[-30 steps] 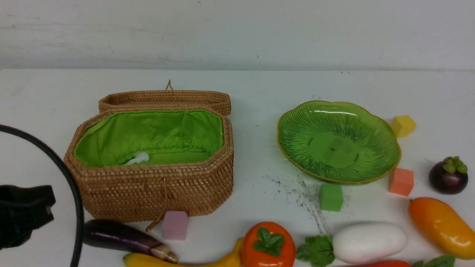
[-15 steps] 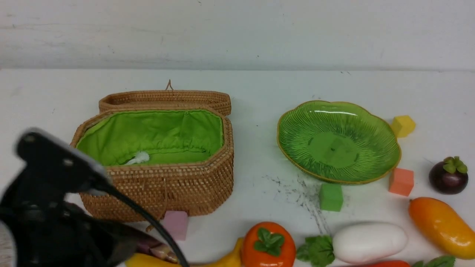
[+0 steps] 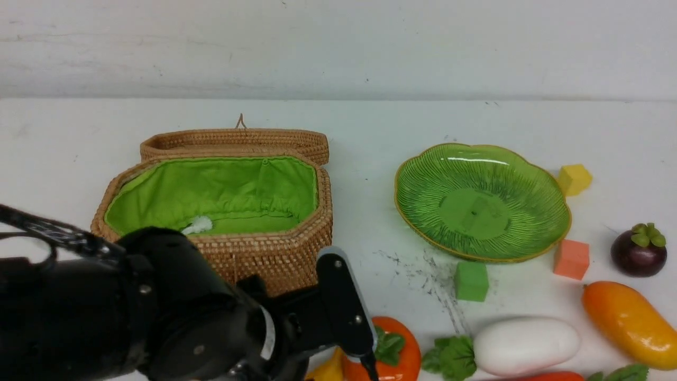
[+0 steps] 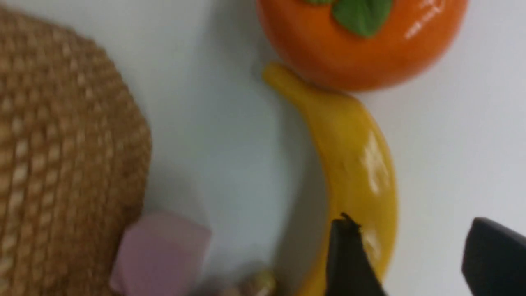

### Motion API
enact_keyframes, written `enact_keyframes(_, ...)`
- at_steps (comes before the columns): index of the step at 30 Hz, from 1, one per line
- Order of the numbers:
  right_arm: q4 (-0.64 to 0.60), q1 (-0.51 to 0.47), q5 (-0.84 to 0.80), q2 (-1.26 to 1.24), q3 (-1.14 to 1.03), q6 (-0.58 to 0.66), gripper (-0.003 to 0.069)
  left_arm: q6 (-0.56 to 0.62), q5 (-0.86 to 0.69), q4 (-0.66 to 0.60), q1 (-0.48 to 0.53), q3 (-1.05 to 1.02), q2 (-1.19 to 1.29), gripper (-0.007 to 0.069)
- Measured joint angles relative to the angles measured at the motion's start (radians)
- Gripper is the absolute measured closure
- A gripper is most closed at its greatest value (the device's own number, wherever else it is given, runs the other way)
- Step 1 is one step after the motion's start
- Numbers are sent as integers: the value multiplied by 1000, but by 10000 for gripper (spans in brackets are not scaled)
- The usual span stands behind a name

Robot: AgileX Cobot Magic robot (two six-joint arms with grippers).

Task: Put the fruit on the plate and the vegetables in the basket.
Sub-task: Use the left arm to grab a banana and put it into the right plate

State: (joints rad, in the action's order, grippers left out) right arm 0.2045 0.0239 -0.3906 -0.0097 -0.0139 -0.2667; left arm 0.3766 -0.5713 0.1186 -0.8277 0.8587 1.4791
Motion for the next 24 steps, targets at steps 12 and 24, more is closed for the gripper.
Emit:
enact_keyframes(12, 0, 0, 0, 0, 0, 0, 417, 41, 88, 49, 0, 1, 190, 7)
enact_keyframes(24, 0, 0, 0, 0, 0, 0, 417, 71, 103, -63, 89, 6, 215, 77)
